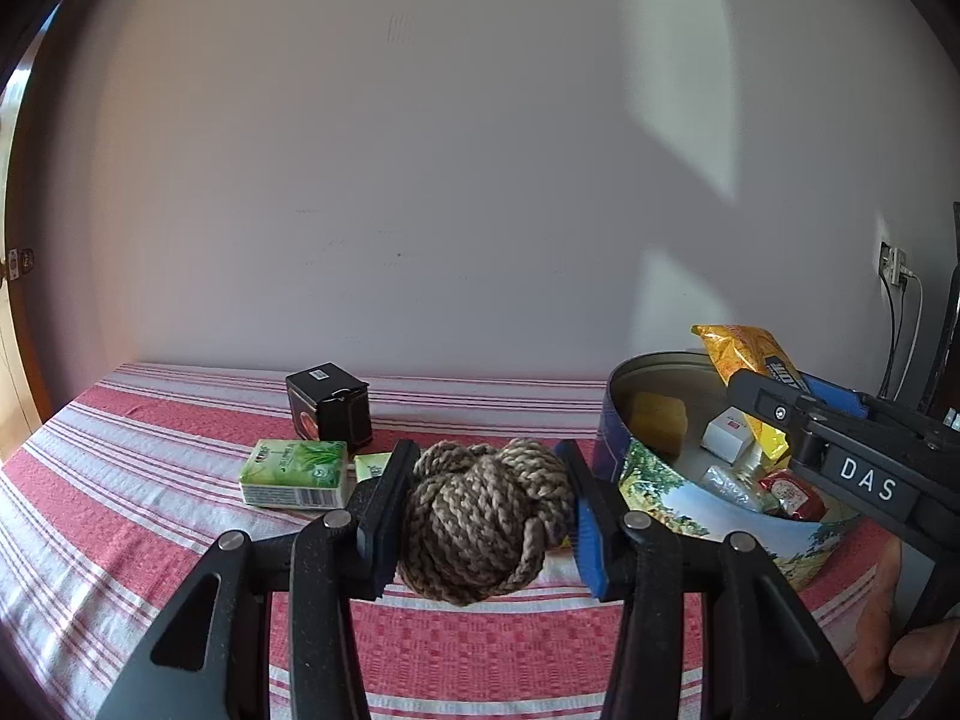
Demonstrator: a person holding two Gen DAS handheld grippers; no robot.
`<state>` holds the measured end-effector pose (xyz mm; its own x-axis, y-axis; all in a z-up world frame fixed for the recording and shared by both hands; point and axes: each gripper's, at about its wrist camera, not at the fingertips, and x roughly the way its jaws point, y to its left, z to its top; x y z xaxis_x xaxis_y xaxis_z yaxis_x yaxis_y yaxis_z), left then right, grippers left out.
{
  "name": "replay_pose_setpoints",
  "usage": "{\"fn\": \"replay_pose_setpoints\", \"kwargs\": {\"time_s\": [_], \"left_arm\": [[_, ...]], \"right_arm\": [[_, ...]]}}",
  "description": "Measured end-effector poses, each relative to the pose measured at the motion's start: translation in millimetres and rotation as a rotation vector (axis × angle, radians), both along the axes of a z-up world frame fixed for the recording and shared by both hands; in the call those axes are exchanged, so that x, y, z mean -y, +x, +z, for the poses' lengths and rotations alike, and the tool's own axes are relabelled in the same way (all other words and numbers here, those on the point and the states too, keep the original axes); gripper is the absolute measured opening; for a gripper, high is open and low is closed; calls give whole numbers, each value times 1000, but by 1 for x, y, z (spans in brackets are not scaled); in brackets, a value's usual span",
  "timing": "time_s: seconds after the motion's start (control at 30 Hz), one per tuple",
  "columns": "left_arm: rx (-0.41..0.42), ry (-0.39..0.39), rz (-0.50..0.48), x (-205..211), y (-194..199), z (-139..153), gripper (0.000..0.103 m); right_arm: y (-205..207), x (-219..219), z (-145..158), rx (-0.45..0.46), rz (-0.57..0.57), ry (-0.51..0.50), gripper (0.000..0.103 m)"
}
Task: Organize objects
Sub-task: 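Carry the rope ball and yellow snack pack over the tin and release both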
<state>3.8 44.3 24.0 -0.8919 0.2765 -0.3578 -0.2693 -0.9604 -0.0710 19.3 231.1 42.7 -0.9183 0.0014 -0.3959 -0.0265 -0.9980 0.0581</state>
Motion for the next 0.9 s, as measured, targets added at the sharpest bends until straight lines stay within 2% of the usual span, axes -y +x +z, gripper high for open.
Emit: {"fn": "replay_pose_setpoints", "kwargs": {"time_s": [0.3, 0.9], "left_arm": [[-6, -11, -36, -39, 3, 4, 49], [-40, -10, -143, -116, 0, 18, 49]], "right_arm": [[4, -35, 6, -9, -45, -10, 50], [3, -96, 8, -11, -168, 44, 50]]}}
